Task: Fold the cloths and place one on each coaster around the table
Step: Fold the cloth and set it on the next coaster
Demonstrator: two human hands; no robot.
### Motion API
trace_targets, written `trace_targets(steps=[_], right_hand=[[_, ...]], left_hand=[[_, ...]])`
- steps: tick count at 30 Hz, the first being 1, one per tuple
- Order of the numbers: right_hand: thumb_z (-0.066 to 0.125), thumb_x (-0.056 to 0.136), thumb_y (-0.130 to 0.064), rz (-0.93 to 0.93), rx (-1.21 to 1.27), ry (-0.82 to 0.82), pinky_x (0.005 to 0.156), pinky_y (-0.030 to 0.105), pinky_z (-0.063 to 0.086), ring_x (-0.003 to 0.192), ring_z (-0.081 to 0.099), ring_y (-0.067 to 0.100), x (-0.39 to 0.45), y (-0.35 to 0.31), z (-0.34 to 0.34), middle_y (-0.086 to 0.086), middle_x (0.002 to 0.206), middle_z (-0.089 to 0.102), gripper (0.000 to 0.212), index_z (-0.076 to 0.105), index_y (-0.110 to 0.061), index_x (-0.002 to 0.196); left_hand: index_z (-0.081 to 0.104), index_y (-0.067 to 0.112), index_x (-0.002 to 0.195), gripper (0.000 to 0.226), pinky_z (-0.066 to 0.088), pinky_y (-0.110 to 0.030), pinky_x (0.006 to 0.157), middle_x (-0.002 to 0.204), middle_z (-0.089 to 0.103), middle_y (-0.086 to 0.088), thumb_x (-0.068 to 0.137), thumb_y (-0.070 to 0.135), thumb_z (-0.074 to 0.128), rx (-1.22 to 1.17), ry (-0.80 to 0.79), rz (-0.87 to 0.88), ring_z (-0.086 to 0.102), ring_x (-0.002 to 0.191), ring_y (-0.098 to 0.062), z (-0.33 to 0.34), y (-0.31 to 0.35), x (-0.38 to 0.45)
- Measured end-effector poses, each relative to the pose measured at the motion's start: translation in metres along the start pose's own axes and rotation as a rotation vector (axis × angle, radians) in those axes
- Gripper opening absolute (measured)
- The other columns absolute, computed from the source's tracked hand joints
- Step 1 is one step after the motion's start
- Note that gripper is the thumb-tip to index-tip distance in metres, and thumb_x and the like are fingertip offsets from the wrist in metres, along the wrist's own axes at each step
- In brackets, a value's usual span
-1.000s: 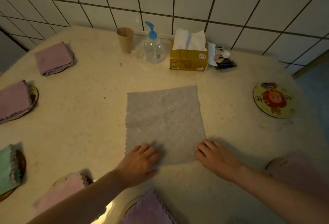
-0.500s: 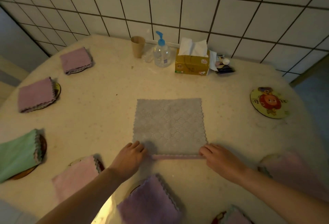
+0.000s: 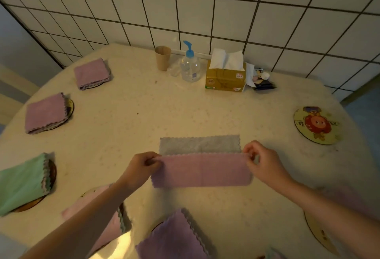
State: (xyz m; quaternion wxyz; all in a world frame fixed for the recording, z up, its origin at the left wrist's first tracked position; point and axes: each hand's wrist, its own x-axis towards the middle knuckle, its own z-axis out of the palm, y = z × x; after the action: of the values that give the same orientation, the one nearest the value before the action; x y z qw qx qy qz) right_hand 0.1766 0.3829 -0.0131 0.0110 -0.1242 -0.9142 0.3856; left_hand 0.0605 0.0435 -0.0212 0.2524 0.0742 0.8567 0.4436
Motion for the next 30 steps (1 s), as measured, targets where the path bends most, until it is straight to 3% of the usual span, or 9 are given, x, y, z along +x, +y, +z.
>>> trace_targets(steps=[3,7,10,15,20,25,27,28,30], right_hand=[[0.067,0.082,-0.013,0.208,0.211,0.098,0.067,0.027,0.051,0.076,0.065,0.011,0.041,0.007,0.011,-0.005,0.079,0.068,0.008,0.062,-0.019,0.086],[0.068,0.083,-0.013,0.362,0.234,0.122,0.075,0.033,0.054,0.082,0.066,0.017,0.076,0.031,0.032,0.0,0.084,0.07,0.007,0.064,-0.019,0.083],[0.066,0.085,-0.013,0.377,0.158,0.087,0.075,0.031,0.051,0.084,0.065,0.019,0.087,0.041,0.043,0.001,0.086,0.068,0.005,0.062,-0.017,0.086],[0.066,0.085,-0.014,0.328,0.075,0.086,0.069,0.028,0.048,0.075,0.062,0.016,0.097,0.046,0.047,-0.001,0.079,0.065,0.007,0.06,-0.017,0.083],[0.064,0.086,-0.018,0.298,-0.041,0.063,0.065,0.024,0.04,0.068,0.059,0.015,0.108,0.048,0.05,-0.004,0.073,0.061,0.008,0.057,-0.016,0.082],[0.065,0.085,-0.018,0.346,-0.079,0.071,0.061,0.026,0.042,0.068,0.061,0.023,0.113,0.044,0.05,0.003,0.073,0.062,0.011,0.055,-0.014,0.086],[0.062,0.087,-0.014,0.307,-0.126,0.106,0.063,0.031,0.048,0.069,0.06,0.022,0.11,0.038,0.044,0.006,0.082,0.064,0.012,0.054,-0.012,0.096],[0.06,0.087,-0.011,0.239,-0.187,0.123,0.066,0.034,0.05,0.072,0.059,0.022,0.104,0.033,0.041,0.007,0.088,0.062,0.014,0.053,-0.011,0.099],[0.058,0.086,-0.008,-0.008,-0.32,0.112,0.068,0.038,0.05,0.083,0.056,0.025,0.083,0.024,0.04,0.006,0.096,0.056,0.013,0.055,-0.012,0.098]], left_hand=[[0.07,0.01,0.084,0.004,0.045,-0.033,0.061,0.071,0.064,-0.004,0.085,0.01,0.067,-0.12,0.127,-0.104,0.054,0.064,-0.015,0.001,0.0,0.037],[0.068,0.01,0.077,0.009,0.043,-0.035,0.06,0.065,0.061,-0.003,0.081,0.016,0.071,-0.138,0.211,-0.2,0.051,0.063,-0.019,0.011,-0.008,0.07],[0.067,0.011,0.076,0.012,0.04,-0.031,0.058,0.063,0.059,-0.002,0.083,0.021,0.069,-0.05,0.207,-0.225,0.05,0.061,-0.019,0.016,-0.012,0.086],[0.064,0.014,0.072,0.018,0.048,-0.035,0.06,0.067,0.063,-0.004,0.082,0.028,0.07,0.033,0.232,-0.267,0.053,0.06,-0.02,0.016,-0.017,0.102],[0.064,0.011,0.078,0.019,0.039,-0.026,0.052,0.069,0.061,-0.001,0.084,0.028,0.068,0.073,0.253,-0.262,0.052,0.061,-0.018,0.02,-0.012,0.105],[0.059,0.012,0.097,0.022,0.048,-0.031,0.064,0.087,0.066,-0.009,0.085,0.03,0.065,0.255,0.29,-0.271,0.062,0.078,-0.03,0.024,-0.001,0.104],[0.053,0.016,0.112,0.033,0.052,-0.039,0.071,0.103,0.062,-0.009,0.083,0.026,0.064,0.548,0.347,-0.149,0.061,0.088,-0.033,0.027,0.004,0.097],[0.052,0.017,0.117,0.04,0.051,-0.041,0.074,0.107,0.059,-0.009,0.08,0.022,0.065,0.698,0.363,-0.025,0.058,0.093,-0.034,0.031,0.006,0.091],[0.057,0.013,0.115,0.043,0.051,-0.042,0.076,0.104,0.058,-0.011,0.074,0.017,0.068,0.766,0.311,0.325,0.056,0.094,-0.035,0.044,0.008,0.073]])
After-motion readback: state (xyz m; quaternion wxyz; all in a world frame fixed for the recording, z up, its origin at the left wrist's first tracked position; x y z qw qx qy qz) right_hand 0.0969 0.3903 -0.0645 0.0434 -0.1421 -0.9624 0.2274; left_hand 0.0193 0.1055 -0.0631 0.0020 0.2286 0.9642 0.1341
